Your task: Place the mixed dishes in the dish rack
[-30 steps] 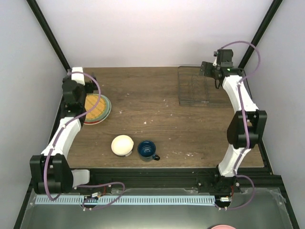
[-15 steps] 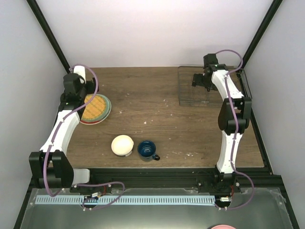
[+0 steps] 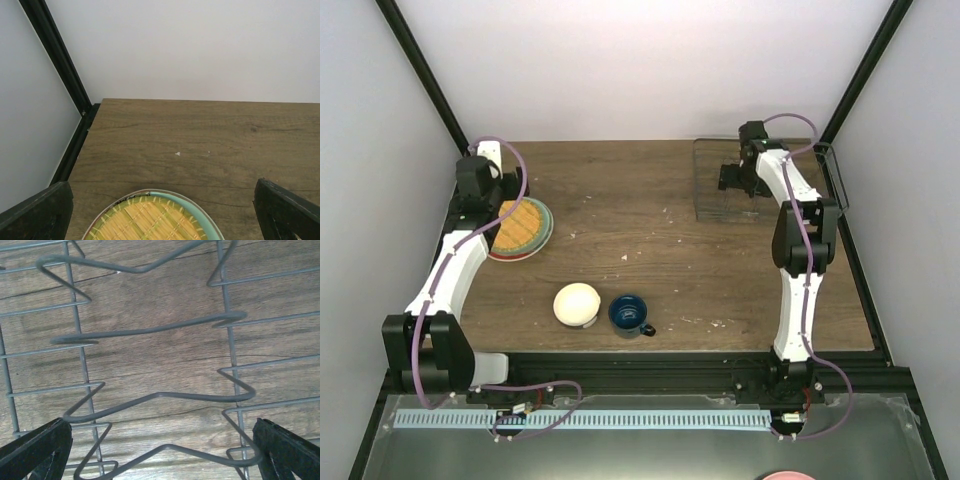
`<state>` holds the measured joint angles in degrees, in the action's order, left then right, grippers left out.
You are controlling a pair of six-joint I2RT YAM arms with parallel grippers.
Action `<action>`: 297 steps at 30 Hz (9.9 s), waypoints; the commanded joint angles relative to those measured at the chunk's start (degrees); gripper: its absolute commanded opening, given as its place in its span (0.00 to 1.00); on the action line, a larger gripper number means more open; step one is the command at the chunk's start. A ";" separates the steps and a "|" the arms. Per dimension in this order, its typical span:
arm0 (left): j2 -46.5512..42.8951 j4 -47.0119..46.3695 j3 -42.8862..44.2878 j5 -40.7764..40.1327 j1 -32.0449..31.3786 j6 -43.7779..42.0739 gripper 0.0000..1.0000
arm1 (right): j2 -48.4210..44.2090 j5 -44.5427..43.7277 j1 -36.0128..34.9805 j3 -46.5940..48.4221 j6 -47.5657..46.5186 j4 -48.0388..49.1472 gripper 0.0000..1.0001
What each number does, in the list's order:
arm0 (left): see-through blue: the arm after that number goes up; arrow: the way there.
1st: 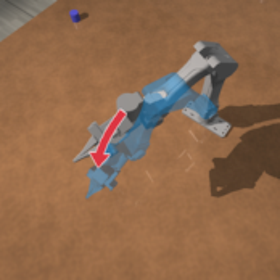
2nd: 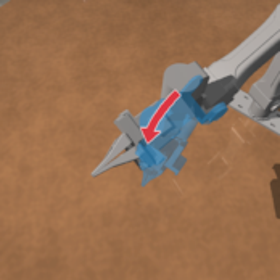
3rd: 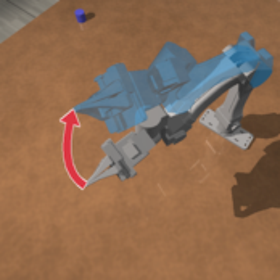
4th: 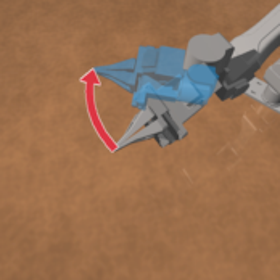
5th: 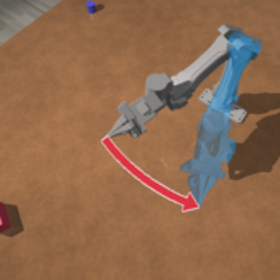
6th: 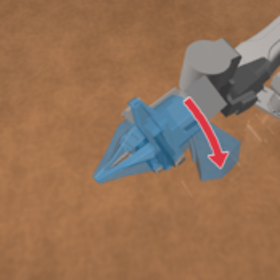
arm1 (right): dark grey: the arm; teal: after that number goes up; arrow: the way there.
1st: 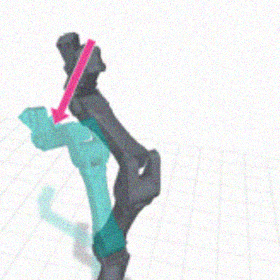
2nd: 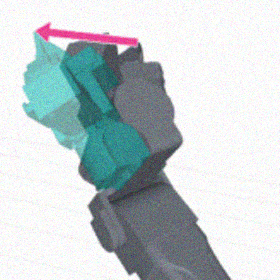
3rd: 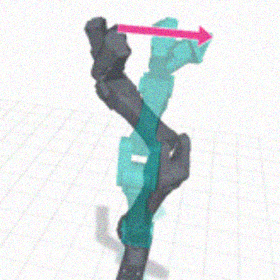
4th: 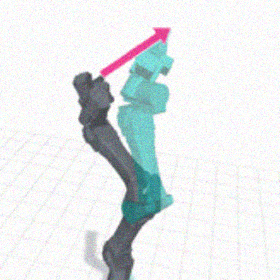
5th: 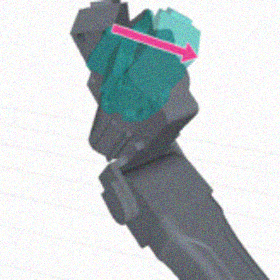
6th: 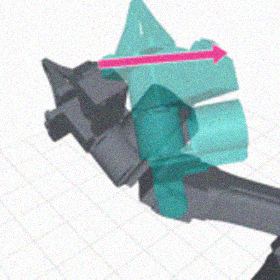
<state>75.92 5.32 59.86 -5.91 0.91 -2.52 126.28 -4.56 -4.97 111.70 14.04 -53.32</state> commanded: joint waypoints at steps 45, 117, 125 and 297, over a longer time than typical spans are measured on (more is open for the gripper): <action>5.37 0.30 1.38 2.12 -0.29 2.12 1.00 | 8.51 0.82 -13.31 6.92 6.60 -3.05 1.00; 5.42 4.21 3.04 3.71 -0.24 4.09 1.00 | -23.89 -2.70 -22.64 -31.51 16.86 -6.09 1.00; 1.91 7.48 2.78 3.68 -0.34 5.64 1.00 | -24.76 -3.73 -22.60 -27.25 15.47 -8.97 1.00; 20.38 23.45 23.80 27.23 -21.52 30.91 0.70 | -17.46 51.98 -18.55 -11.88 -3.05 25.07 0.34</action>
<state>98.28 29.17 83.83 21.61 -21.37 29.34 109.14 51.77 -23.62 94.43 15.31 -25.71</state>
